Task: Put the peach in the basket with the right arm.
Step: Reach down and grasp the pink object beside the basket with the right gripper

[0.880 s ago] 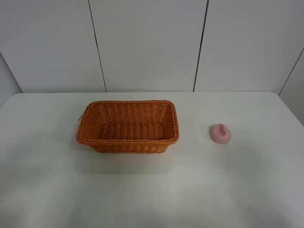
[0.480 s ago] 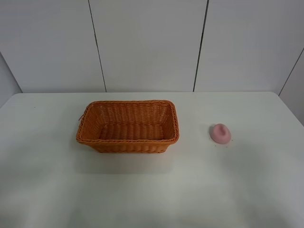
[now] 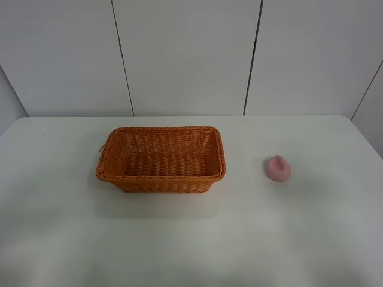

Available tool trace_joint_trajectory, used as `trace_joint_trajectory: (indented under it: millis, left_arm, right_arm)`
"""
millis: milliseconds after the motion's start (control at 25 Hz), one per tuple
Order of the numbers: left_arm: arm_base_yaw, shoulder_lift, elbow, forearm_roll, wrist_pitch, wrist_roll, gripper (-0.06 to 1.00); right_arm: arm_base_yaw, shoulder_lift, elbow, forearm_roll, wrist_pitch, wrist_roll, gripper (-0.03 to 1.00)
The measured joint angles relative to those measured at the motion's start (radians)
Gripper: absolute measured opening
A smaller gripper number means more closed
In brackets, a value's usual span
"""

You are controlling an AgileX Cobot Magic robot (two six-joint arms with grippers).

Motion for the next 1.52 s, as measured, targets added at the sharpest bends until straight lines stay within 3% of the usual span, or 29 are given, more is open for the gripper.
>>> trace_joint_trajectory:
  millis: [360,800,1080,1520]
  left_arm:
    - [0.000,0.000,0.000,0.000,0.000,0.000,0.99]
    - [0.000,0.000,0.000,0.000,0.000,0.000,0.99]
    - [0.000,0.000,0.000,0.000,0.000,0.000,0.99]
    - [0.000,0.000,0.000,0.000,0.000,0.000,0.99]
  right_arm:
    - [0.000,0.744,-0.295,0.000,-0.112,0.000,0.70]
    - [0.000,1.487,-0.755,0.017,-0.081,0.001,0.70]
    - [0.000,1.608,-0.822,0.122,-0.075,0.000,0.70]
    - [0.036,1.619,-0.826,0.083,-0.079,-0.034,0.70]
